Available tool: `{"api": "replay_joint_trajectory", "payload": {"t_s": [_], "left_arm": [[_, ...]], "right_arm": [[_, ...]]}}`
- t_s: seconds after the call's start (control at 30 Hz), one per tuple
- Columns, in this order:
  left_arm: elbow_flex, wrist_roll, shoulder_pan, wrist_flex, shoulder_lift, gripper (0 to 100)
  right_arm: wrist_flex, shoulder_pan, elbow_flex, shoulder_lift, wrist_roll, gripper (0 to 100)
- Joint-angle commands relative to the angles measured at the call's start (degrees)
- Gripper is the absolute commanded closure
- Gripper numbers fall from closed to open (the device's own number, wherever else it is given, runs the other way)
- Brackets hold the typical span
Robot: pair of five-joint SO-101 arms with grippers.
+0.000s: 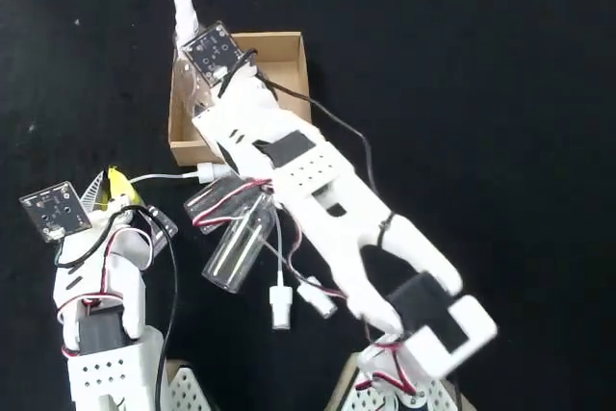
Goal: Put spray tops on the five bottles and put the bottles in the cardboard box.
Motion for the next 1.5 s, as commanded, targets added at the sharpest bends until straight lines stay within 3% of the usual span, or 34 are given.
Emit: {"api": "replay_joint_trajectory", "payload": {"t_s": [0.0, 0.27, 0.6, 0.93, 1.37, 1.47], "left_arm": [[1.27, -0.26, -2.59, -0.18, -0.26, 97], [1.27, -0.35, -2.51, -0.09, -0.26, 97], [1.27, -0.35, -2.42, 0.00, -0.26, 97], [1.27, -0.44, -2.42, 0.09, -0.26, 97], [1.27, -0.35, -2.68, 0.09, -0.26, 97], [1.27, -0.35, -2.68, 0.09, -0.26, 97]], "right_arm": [[5.01, 1.05, 0.31, -8.22, -0.53, 68.3], [14.15, 0.79, 4.44, -16.57, -0.62, 68.3], [28.57, -0.09, 5.32, -24.84, -8.00, 68.3], [41.23, -6.07, 5.05, -27.12, -18.64, 68.3], [47.56, -14.77, 5.49, -26.95, -37.63, 68.3], [47.38, -15.12, 4.97, -24.13, -39.03, 68.3]]}}
